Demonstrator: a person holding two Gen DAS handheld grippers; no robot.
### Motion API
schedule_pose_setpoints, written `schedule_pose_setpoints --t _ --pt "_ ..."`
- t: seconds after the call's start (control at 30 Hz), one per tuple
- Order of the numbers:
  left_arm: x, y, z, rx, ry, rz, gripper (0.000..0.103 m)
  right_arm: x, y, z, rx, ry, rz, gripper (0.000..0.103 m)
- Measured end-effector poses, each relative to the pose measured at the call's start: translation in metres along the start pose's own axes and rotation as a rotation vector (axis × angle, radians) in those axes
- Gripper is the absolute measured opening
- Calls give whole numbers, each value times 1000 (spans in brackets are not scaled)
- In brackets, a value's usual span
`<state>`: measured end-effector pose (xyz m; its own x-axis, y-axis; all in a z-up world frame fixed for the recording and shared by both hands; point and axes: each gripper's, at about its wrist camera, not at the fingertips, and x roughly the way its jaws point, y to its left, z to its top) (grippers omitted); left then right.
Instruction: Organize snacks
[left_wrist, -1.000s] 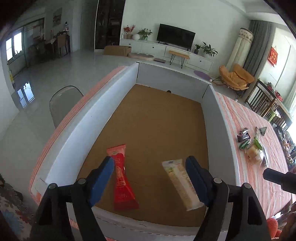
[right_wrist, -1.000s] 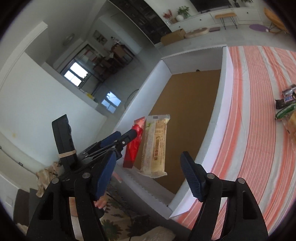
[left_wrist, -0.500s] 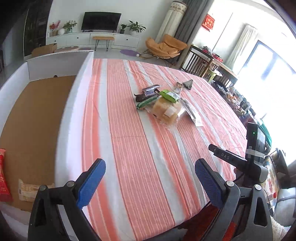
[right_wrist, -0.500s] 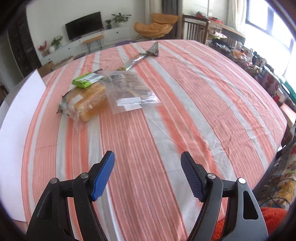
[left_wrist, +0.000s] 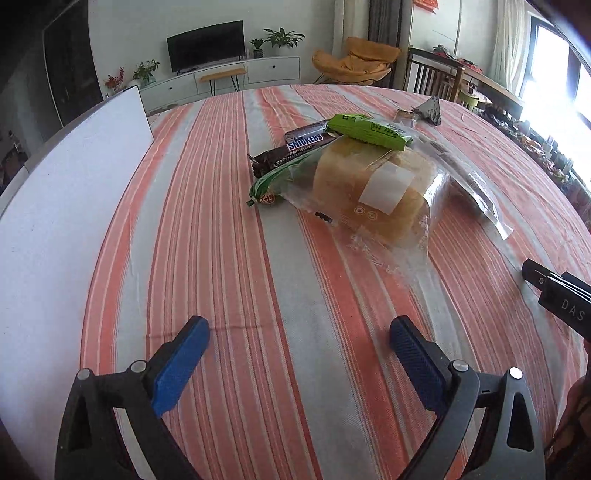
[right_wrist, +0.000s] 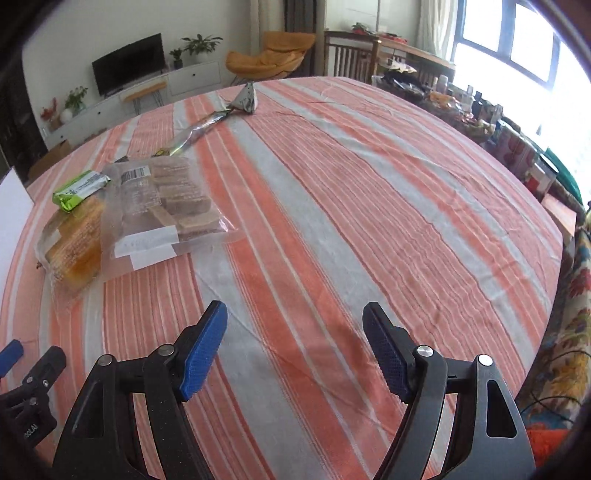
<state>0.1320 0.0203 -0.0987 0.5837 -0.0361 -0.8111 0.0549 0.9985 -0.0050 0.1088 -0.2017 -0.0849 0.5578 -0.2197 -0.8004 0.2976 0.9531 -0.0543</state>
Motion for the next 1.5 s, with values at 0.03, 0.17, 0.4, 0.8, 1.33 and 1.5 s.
schedule_pose_setpoints --t 0.03,0.17,0.4,0.8,1.33,1.5 --pt "0 0 -1 4 -5 1 100 3 -3 1 22 -17 14 84" --pt "4 1 2 1 3 -2 103 8 -11 0 63 -17 33 89" --pt "4 1 1 0 3 -3 103 8 -11 0 62 -17 30 89" --pt "4 2 1 0 3 -3 103 6 -13 -2 68 -13 26 93" --pt "4 2 1 -1 3 -3 103 5 -16 -3 70 -12 32 94" --pt "4 2 1 -1 3 -3 103 5 -16 -3 70 -12 32 94"
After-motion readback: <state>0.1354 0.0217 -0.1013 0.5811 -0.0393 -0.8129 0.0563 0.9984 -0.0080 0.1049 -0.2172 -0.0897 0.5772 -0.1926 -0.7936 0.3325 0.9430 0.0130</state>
